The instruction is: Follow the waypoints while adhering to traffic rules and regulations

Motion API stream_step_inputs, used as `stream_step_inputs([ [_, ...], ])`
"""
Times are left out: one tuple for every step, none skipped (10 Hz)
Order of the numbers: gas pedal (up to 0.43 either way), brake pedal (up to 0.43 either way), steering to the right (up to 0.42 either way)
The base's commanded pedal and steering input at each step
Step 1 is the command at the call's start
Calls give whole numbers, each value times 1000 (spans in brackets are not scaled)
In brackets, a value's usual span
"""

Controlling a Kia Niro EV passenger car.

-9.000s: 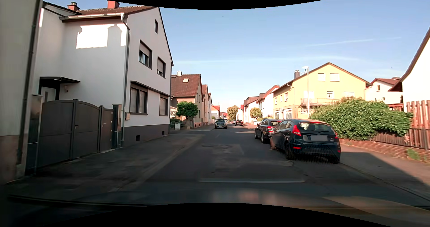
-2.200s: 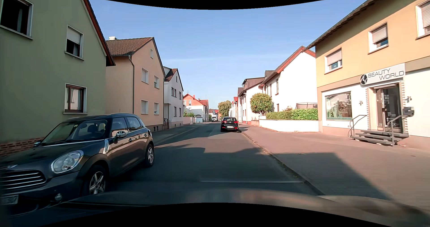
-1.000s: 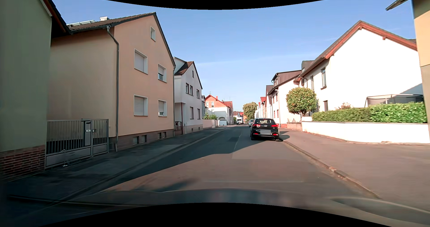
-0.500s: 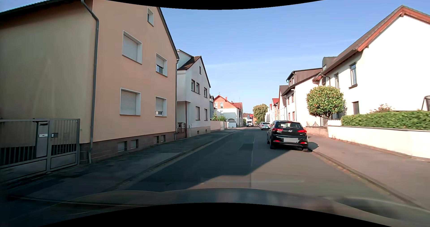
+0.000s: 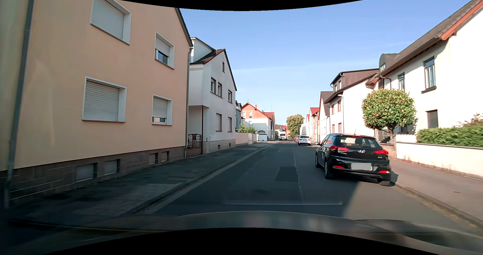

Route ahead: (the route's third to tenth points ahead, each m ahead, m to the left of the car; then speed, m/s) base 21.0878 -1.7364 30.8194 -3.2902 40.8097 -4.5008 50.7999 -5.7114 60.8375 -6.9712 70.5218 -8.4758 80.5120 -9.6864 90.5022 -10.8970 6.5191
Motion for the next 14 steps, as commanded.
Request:
stream_step_inputs([
  [189,0,23],
  [189,0,31],
  [189,0,37],
  [177,0,43],
  [177,0,46],
  [177,0,46],
  [177,0,46],
  [177,0,47],
  [169,0,48],
  [169,0,52],
  [138,0,51],
  [110,0,49],
  [87,0,50],
  [87,0,47],
])
